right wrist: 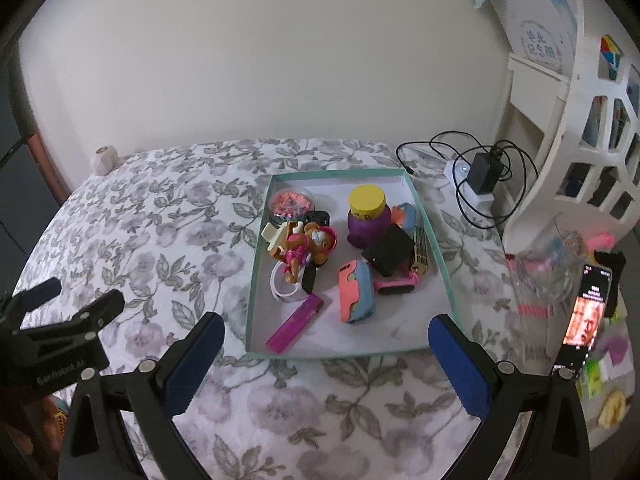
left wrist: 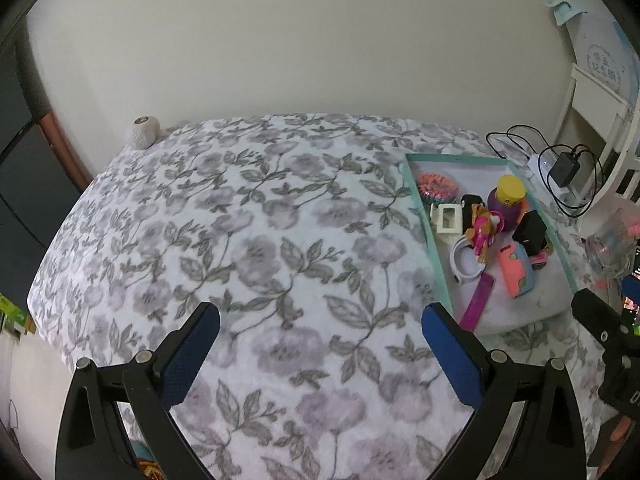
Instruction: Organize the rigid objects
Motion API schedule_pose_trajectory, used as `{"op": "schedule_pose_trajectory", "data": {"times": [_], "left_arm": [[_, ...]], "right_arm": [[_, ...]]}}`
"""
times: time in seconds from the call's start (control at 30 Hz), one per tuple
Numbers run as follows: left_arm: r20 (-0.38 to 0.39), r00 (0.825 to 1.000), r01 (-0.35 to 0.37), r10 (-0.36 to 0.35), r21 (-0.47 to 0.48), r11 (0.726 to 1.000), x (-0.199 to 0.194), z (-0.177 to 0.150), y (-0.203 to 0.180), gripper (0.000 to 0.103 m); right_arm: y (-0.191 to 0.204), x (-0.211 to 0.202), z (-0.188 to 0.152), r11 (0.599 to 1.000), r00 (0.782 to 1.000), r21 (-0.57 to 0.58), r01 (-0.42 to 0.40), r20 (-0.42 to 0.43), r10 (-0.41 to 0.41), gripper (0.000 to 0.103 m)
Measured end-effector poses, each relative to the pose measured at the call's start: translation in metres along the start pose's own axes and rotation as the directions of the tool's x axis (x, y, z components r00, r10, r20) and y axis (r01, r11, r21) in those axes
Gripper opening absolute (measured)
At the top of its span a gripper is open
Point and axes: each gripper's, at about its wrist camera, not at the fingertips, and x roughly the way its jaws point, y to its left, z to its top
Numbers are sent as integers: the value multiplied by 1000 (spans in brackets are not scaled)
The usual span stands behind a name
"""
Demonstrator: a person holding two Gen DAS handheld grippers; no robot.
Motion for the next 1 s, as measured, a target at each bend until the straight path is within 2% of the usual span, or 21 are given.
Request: {"op": "schedule_pose_trajectory", "data": {"times": [0.1, 0.2, 0.33, 0.47, 0.67, 1.0], "left_arm": [[20, 999, -33, 34, -27, 999, -4, -9, 8, 101], [21, 998, -56, 56, -15, 998, -6, -18, 10, 101], [-7, 999, -50, 50, -6, 999, -6, -32, 12, 101], [-25, 999, -41, 41, 5, 999, -8, -44, 13, 101], [-61, 998, -31, 31, 4, 1000, -4, -54, 21, 101], [-51, 998, -24, 24, -3, 1000, -10, -58, 29, 101]], "right_arm": [[2, -3, -5, 1000, 1000, 15, 20, -13, -20, 103], [2, -4, -11, 999, 999, 44, 25, -31, -24, 103], [1, -6, -23, 997, 998, 55, 50, -50, -47, 103], [0, -9, -36, 995, 997, 93, 28, -75, -21, 103], [1, -14, -51, 994, 995, 101, 44, -99, -34, 103], [16, -20, -69, 996, 991, 76, 50, -128, -40, 103]]}}
